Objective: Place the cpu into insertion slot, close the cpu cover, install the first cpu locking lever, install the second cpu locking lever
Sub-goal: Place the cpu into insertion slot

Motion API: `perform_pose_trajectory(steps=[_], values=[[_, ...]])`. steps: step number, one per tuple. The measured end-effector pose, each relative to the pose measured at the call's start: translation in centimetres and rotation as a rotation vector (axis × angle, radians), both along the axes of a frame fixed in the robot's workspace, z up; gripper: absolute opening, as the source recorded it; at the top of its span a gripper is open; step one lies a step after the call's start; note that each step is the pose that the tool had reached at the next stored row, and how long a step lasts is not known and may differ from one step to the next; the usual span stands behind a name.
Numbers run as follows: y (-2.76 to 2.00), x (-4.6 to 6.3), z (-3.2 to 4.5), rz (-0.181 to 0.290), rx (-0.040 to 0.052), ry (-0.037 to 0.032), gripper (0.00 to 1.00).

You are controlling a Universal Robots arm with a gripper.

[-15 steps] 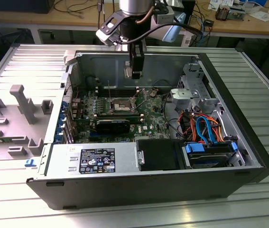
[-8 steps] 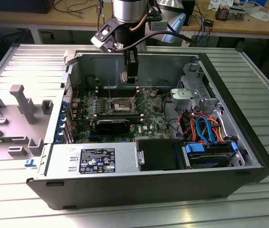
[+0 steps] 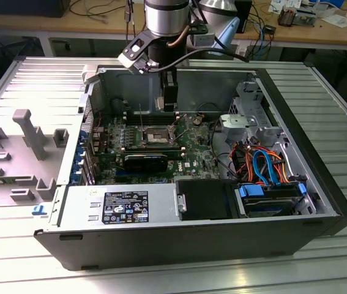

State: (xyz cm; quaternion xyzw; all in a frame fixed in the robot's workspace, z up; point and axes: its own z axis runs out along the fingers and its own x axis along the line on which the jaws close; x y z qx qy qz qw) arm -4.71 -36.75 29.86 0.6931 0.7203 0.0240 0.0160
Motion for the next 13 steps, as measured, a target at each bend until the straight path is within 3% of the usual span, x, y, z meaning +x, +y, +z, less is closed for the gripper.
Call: perform_pose_trajectory(steps=[13], values=[[0.00,0.00,-0.14,0.000,0.0017,-0.0011,0.54]])
